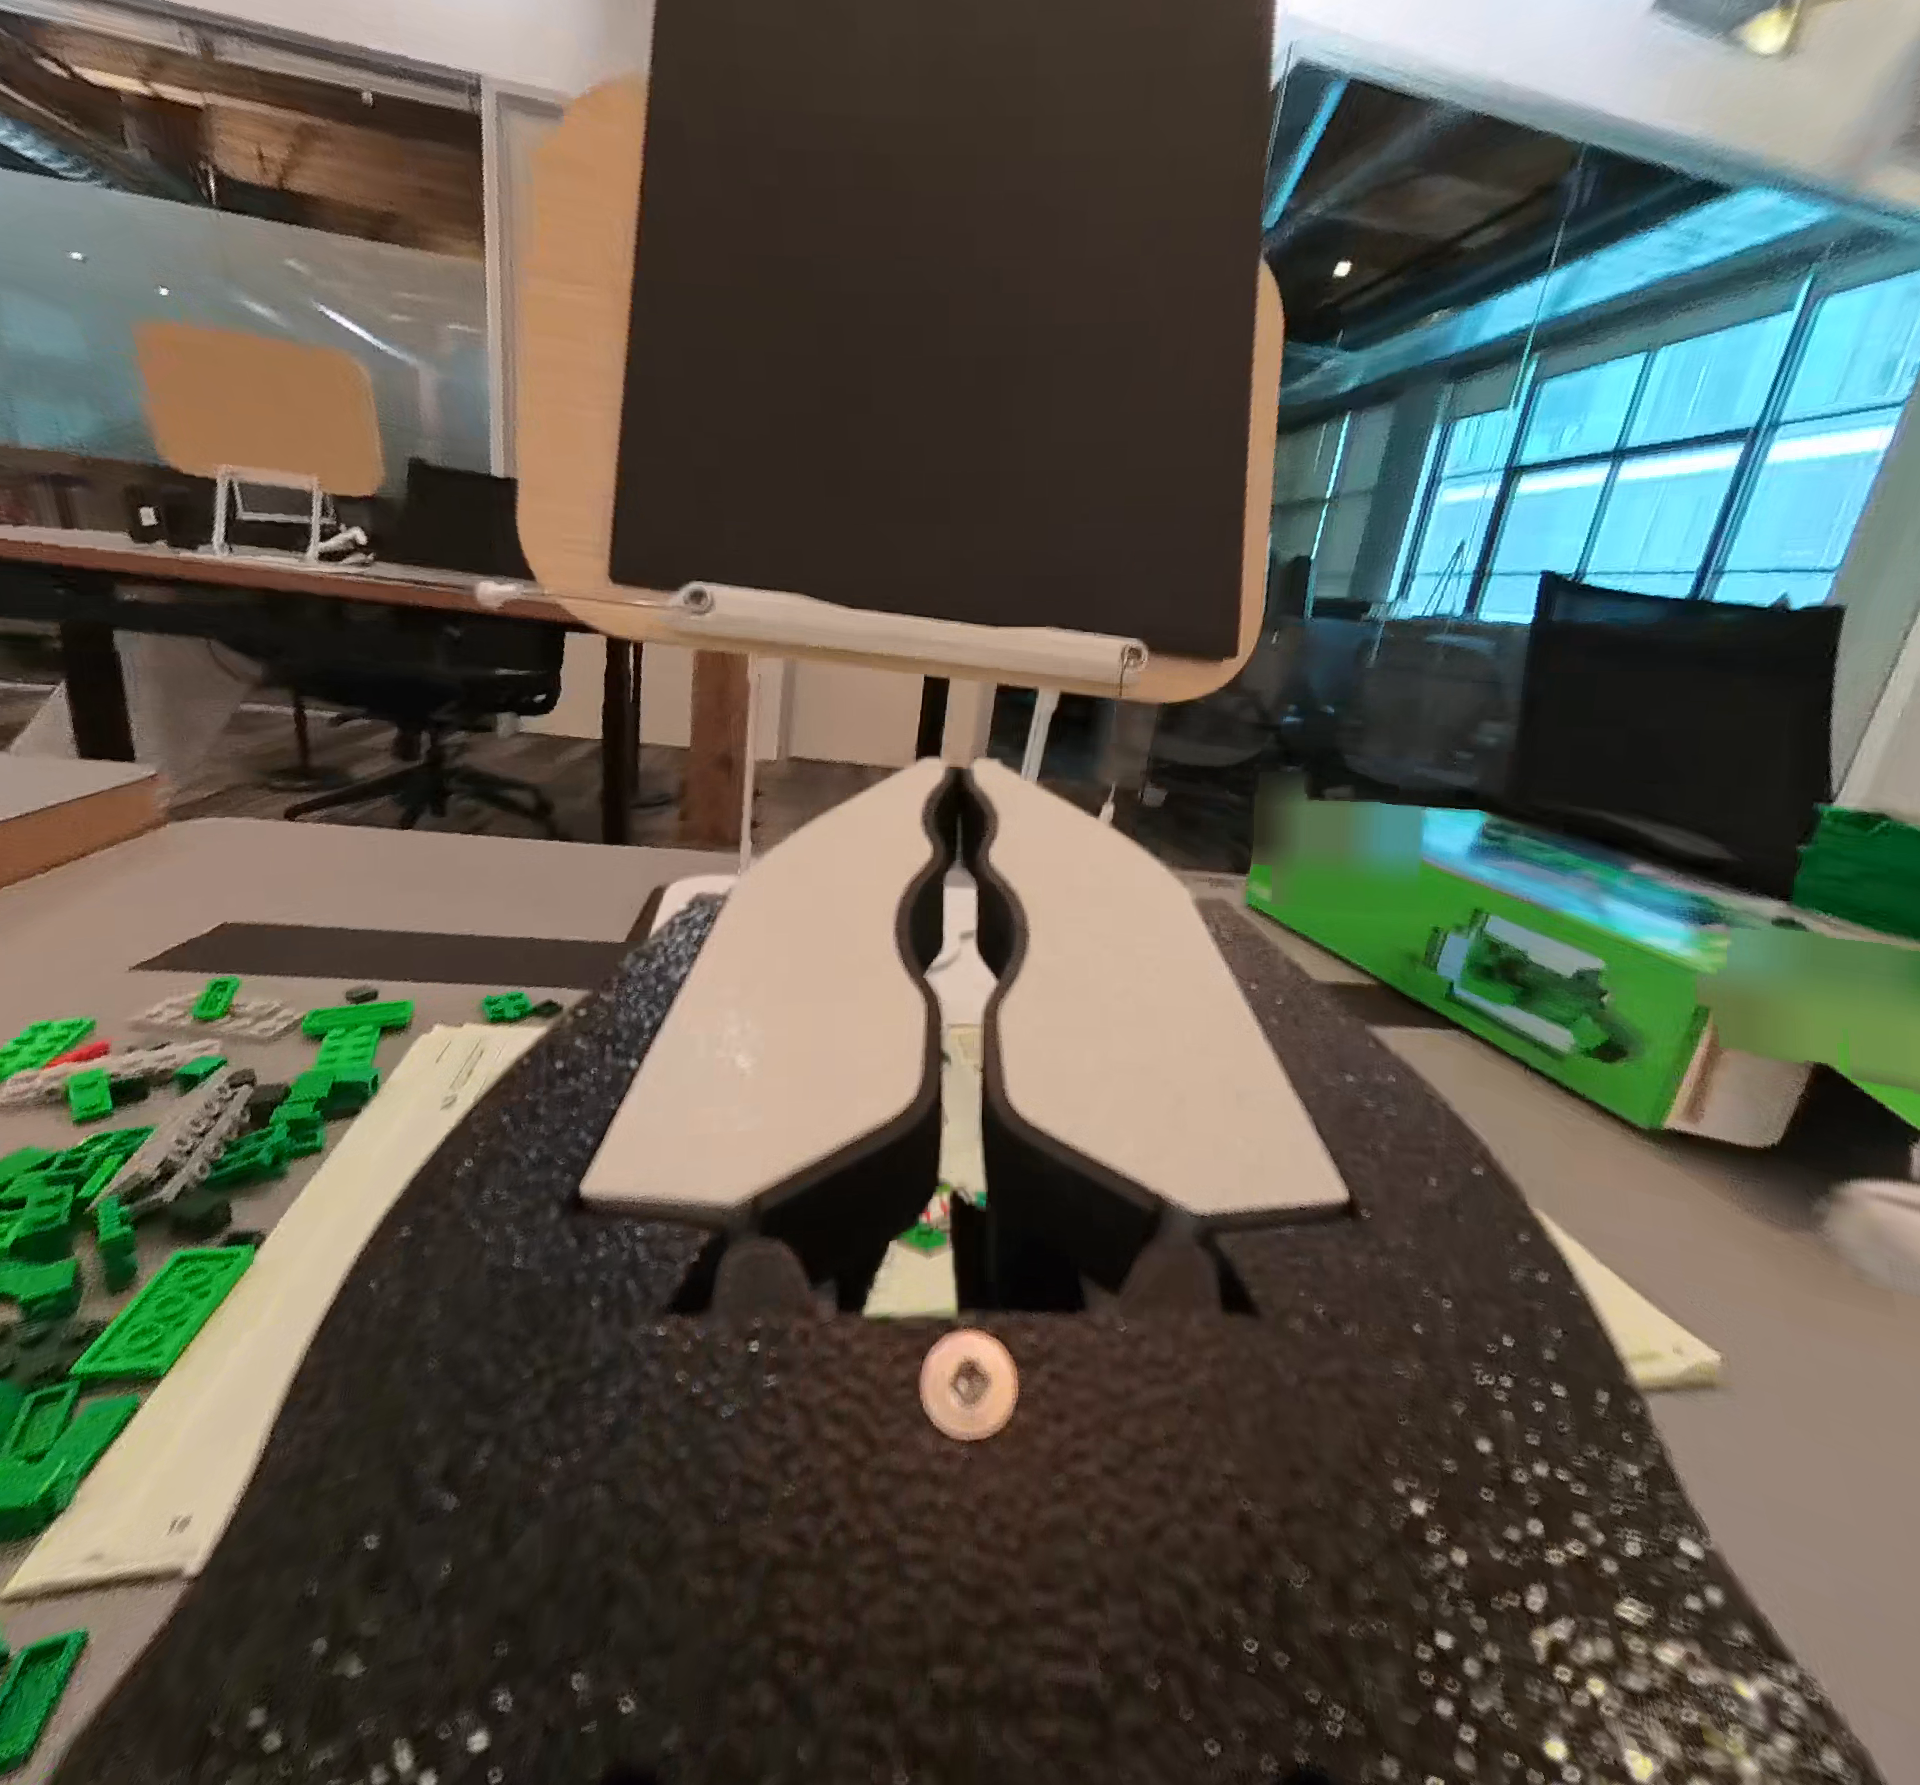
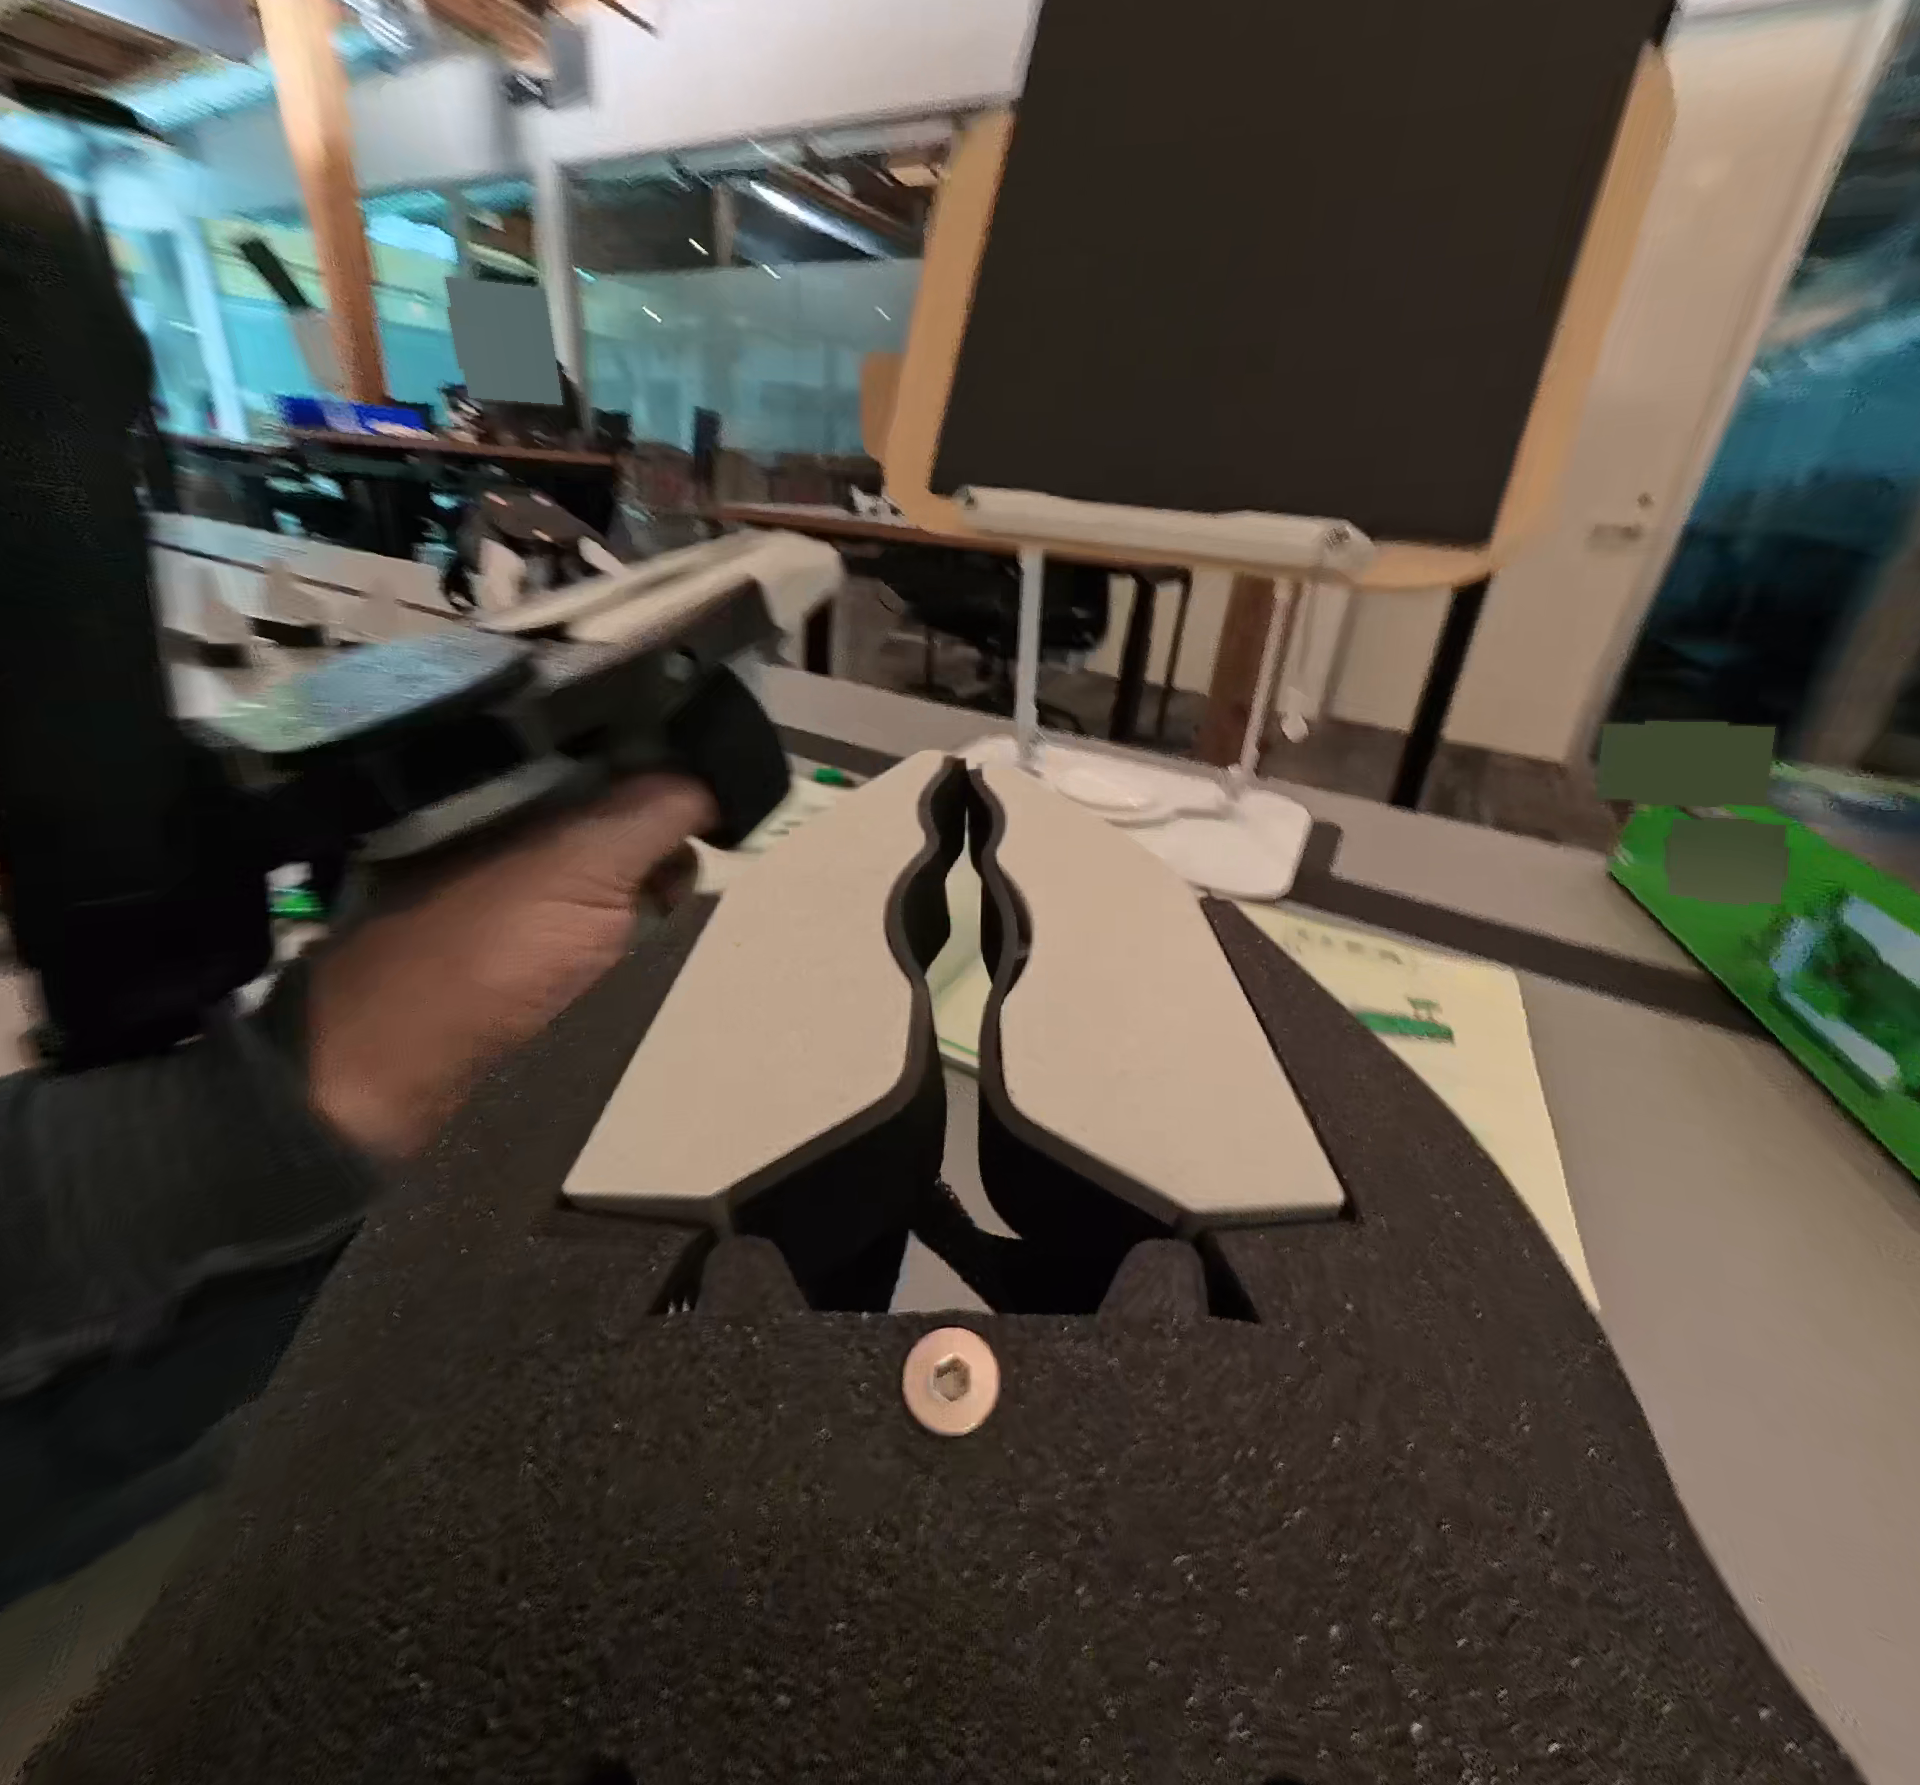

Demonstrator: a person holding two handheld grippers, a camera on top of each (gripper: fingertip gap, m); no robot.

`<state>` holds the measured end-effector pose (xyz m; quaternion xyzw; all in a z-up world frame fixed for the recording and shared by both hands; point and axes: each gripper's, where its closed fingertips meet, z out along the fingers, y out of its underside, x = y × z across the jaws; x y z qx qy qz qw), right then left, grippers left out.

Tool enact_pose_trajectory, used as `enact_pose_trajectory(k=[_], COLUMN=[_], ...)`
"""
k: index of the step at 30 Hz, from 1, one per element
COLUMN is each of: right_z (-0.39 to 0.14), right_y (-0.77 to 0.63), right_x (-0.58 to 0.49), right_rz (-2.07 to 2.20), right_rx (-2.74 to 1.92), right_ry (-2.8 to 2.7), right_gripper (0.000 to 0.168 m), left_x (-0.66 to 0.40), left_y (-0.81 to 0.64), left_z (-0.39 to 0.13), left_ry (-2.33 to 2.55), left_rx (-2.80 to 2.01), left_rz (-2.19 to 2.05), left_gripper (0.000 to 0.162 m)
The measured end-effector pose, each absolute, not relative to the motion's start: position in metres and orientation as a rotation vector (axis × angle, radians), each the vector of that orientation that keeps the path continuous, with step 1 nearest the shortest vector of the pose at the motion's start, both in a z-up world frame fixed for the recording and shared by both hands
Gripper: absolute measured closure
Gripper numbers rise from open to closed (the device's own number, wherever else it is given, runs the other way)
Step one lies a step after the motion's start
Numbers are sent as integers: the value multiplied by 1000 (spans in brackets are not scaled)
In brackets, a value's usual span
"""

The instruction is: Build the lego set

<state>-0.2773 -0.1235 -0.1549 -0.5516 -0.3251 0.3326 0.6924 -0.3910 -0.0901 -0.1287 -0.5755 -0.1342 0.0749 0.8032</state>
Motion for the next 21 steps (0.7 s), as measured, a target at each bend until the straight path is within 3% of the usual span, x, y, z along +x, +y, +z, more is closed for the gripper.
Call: enact_pose_trajectory(k=[1,11,15,21], right_z=[-160,-206,-239,-265], right_y=[-115,-39,-30,-40], right_x=[-280,-359,-380,-395], right_rz=[707,613,666,692], right_rx=[-1279,-1643,-1842,-1930], right_ry=[-714,-852,-994,-1190], right_gripper=[168,168,168,168], left_x=[-392,-426,-382,-307], left_y=[-92,-123,-110,-106], left_z=[-126,-101,-112,-112], left_ry=[-288,75,395,541], left_rx=[-1216,-1108,-1107,-1021], left_rz=[161,551,685,548], left_gripper=[162,162,162,162])
